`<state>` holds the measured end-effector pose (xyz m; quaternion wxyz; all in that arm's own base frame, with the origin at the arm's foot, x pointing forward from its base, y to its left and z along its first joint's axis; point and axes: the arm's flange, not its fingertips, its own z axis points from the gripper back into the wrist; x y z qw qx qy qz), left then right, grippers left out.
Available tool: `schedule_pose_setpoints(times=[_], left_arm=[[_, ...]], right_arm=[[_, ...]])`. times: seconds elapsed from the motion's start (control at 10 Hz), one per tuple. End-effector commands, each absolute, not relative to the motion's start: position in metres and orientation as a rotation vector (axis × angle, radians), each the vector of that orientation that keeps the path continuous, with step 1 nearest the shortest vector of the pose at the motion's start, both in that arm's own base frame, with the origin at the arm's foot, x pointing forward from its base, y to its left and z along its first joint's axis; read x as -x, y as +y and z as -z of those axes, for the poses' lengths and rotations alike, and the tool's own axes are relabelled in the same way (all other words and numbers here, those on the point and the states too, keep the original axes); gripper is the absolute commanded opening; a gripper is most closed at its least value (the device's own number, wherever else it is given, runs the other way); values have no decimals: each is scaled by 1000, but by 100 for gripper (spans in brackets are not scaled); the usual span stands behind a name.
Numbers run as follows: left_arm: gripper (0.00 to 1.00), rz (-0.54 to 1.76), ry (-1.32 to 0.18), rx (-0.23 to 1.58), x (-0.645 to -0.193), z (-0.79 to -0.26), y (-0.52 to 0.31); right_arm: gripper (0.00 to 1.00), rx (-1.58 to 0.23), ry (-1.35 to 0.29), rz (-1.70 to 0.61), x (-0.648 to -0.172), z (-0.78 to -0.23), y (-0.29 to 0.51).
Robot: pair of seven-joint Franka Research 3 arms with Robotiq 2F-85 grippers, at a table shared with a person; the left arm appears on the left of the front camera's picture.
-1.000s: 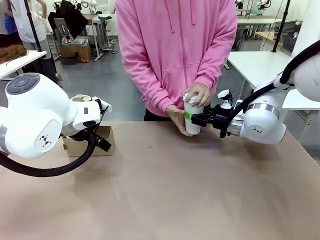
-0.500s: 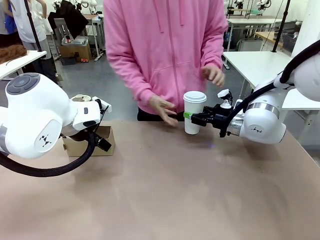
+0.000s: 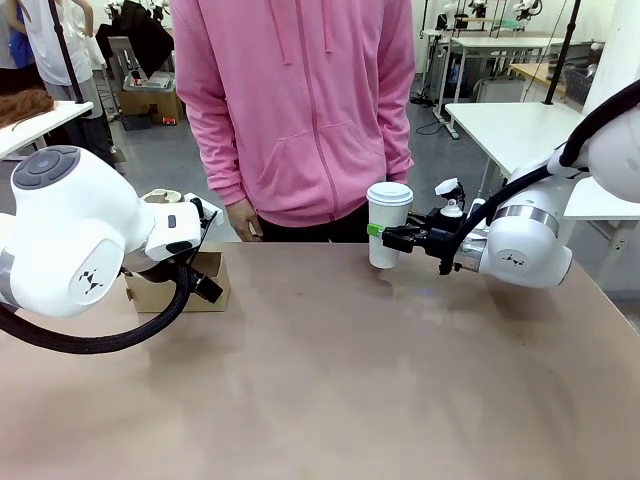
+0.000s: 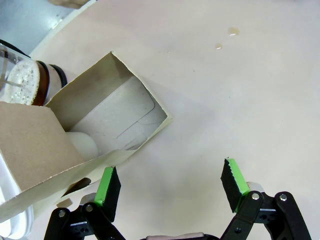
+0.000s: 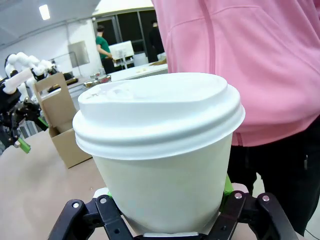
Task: Pour a drink into a cup and package it in a carrier.
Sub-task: When a person places the Paper Cup Lid on the 600 ml Paper Cup , lift the 600 ml Paper Cup.
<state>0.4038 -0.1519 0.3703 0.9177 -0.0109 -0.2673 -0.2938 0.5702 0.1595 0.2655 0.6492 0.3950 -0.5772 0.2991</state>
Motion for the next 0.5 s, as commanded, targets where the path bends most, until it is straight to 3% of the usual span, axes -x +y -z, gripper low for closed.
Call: schedule_pose_setpoints(times=[0.0,0.3,0.4], left_arm=[[100,604,-550,25,-404,-371,-152],[100,604,-550,25,-404,-371,-152],[100,604,-550,25,-404,-371,-152]], right_arm=[[80,-898,-1319,-676,-570,-270,161],[80,-898,-1312,-680,-570,-265,159],[80,-900,-1310,-682,-559,-297,158]])
